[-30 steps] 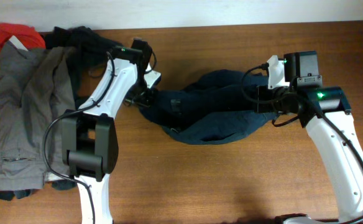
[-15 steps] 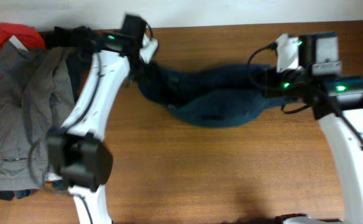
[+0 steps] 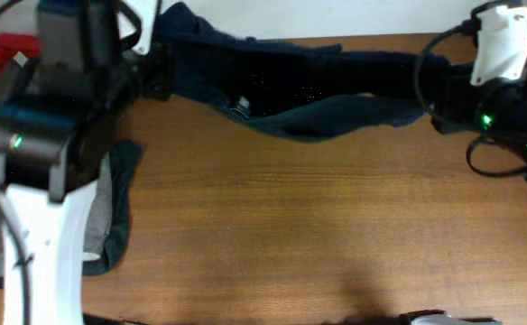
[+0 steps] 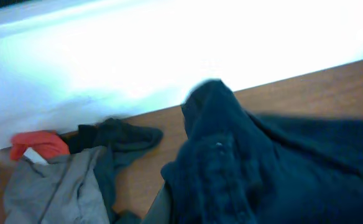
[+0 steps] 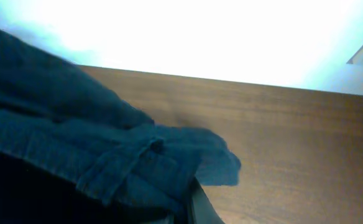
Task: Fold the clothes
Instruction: 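Lift the shorts by the waistband with both grippers and stretch them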
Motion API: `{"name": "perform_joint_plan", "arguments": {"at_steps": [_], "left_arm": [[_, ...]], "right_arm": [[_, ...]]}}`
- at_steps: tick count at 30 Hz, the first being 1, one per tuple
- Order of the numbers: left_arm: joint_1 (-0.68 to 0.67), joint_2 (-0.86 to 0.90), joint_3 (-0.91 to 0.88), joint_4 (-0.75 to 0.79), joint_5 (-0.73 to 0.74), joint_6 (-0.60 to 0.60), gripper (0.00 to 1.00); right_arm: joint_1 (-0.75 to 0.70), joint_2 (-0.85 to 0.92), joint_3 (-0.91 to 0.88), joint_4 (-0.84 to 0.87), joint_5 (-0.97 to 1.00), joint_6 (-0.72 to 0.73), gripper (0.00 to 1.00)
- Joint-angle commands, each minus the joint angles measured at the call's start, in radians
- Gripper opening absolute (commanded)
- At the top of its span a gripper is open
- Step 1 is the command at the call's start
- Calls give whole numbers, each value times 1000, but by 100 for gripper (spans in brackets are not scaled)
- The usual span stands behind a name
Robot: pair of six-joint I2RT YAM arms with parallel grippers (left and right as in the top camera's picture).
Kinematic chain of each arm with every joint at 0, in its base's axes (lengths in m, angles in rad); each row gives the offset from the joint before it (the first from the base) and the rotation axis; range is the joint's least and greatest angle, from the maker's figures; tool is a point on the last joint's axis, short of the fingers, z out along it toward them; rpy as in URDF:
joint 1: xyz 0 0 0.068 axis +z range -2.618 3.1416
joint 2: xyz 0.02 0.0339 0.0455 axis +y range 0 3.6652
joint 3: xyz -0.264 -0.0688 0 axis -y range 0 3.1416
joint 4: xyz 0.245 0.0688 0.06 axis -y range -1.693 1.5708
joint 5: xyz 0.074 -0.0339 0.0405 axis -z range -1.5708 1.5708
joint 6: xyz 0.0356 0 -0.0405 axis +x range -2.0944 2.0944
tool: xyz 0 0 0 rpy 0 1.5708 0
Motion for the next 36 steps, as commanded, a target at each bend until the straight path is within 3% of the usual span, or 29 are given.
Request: {"name": "perform_joint_plan", "arguments": {"at_steps": [1, 8, 20, 30, 36], "left_arm": [[10, -23, 7, -19, -84, -60, 1], [10, -39, 8, -95, -92, -74, 1], [10, -224, 7, -125, -118, -93, 1], [10, -74, 7, -175, -118, -92, 0], [10, -69, 8, -238, -118, -92, 1]], "right_arm": [[-4, -5, 22, -40, 47, -8, 4], [-4, -31, 43, -116, 15, -3, 4], [-4, -118, 157, -169, 1, -5, 4], [-3, 88, 156, -200, -58, -64, 4], [-3, 64, 159, -243, -78, -64, 4]]}}
